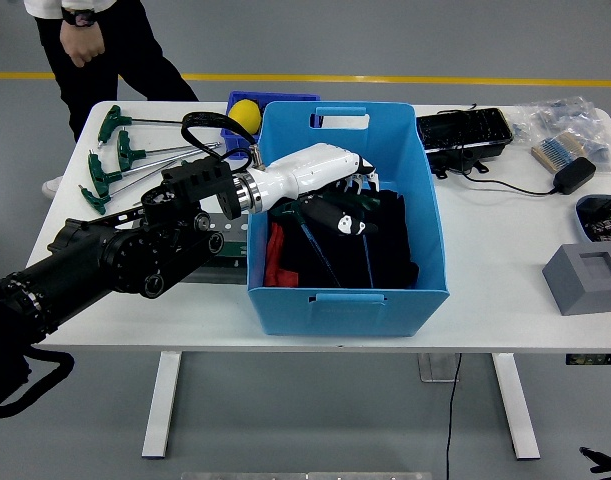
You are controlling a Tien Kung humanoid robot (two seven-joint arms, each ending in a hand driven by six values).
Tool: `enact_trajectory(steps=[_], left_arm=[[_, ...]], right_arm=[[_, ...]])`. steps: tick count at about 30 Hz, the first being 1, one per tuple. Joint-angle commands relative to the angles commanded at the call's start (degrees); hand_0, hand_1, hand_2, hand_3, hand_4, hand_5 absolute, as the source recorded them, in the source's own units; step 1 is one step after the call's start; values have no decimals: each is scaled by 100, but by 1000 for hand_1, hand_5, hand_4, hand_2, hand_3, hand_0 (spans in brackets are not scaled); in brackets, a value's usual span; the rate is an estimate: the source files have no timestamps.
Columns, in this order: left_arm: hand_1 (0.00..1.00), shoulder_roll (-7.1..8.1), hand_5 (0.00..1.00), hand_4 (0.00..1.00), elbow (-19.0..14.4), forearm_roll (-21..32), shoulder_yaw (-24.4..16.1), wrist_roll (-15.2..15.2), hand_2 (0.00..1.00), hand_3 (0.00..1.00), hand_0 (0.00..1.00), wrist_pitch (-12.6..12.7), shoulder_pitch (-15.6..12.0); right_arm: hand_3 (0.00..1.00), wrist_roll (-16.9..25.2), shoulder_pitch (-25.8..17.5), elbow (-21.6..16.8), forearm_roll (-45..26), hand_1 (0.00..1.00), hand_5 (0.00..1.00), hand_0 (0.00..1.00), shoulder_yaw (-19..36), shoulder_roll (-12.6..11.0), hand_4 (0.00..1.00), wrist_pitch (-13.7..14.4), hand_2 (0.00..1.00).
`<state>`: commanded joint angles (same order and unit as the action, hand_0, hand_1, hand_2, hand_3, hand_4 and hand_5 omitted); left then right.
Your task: Lift tool from toolbox,place it in box,lift tool from toolbox,place it in box
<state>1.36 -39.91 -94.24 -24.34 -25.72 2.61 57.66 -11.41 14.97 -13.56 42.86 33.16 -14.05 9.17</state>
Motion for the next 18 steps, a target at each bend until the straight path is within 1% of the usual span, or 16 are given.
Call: enact_trajectory(steps=[3, 4, 7, 9, 10, 11, 15, 16, 18], left_arm=[[396, -110, 595, 901, 81, -93, 55, 50, 582, 558, 299, -68, 98], [512, -136, 628, 919, 110, -141, 57, 63, 683, 628, 379, -79, 128], [512, -136, 628, 919, 210, -221, 41, 64, 683, 628, 379, -79, 221], [512, -136, 628, 919, 250, -197, 34, 18, 683, 628, 379, -34, 262], [575, -136, 633, 917, 266, -188, 18, -13, 702, 646, 455, -3, 284], [575, -136, 633, 917, 279, -180, -4, -39, 702, 646, 455, 26, 300], [575, -136, 633, 917, 238, -196, -215, -121, 702, 646, 455, 113, 324], [609, -136, 628, 915, 220, -205, -262, -136, 719, 652, 492, 122, 320], [609, -136, 628, 915, 143, -282, -487, -174, 719, 652, 492, 154, 285]], right_arm=[[540, 16, 23, -1, -56, 598, 659, 618, -23, -12, 776, 18, 669], [540, 20, 31, -1, -68, 596, 659, 617, -29, -16, 776, 21, 667], [540, 22, 46, -3, -76, 596, 659, 617, -36, -26, 776, 24, 667], [540, 20, 44, -5, -68, 596, 659, 617, -31, -30, 776, 23, 667], [540, 12, 40, -6, -45, 597, 660, 617, -15, -30, 776, 20, 668], [540, 6, 37, -7, -21, 597, 660, 617, -4, -30, 776, 17, 668], [540, -14, 16, -11, 70, 597, 660, 617, 33, -27, 776, -4, 668], [540, -16, 8, -11, 76, 596, 659, 618, 37, -26, 776, -5, 668], [540, -18, -19, -11, 69, 596, 659, 618, 41, -23, 776, -7, 668]])
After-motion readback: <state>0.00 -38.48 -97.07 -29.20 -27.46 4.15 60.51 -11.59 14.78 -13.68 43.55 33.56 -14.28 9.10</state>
